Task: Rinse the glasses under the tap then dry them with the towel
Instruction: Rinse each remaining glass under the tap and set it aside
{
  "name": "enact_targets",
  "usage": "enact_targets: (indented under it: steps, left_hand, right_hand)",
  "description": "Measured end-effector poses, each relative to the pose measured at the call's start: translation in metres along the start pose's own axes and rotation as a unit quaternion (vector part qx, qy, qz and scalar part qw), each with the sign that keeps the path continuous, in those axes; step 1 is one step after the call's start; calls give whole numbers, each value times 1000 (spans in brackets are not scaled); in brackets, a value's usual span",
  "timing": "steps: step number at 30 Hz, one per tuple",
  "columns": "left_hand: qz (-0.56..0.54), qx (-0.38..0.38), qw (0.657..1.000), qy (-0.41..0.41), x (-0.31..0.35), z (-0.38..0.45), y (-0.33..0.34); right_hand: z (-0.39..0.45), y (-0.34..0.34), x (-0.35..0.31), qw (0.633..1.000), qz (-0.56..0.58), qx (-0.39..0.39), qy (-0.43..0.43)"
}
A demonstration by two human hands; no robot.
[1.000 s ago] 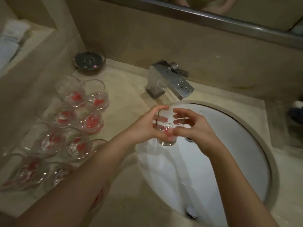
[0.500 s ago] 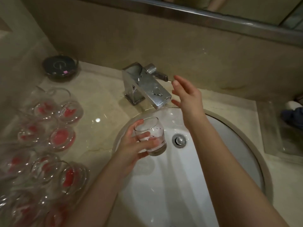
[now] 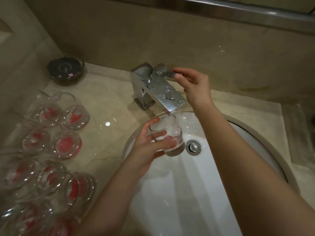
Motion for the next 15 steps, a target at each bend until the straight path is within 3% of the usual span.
enact_targets:
  steps: [11, 15]
  left_hand:
    - [-39, -5, 999, 11, -1, 12, 5]
    - [-48, -15, 998, 24, -8, 19, 5]
  right_hand:
    - [-1, -7, 7, 1000, 7, -18, 10]
    - [-28, -19, 22, 998, 24, 27, 53]
Point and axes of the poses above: each hand's wrist, its own z-axis towards the middle knuckle, its own y-axis out of the palm, x = y × z, the point moved 4 cm from there along z, towards the middle knuckle, and after that the axes turned 4 degrees about -x, right-handed, at the moved point
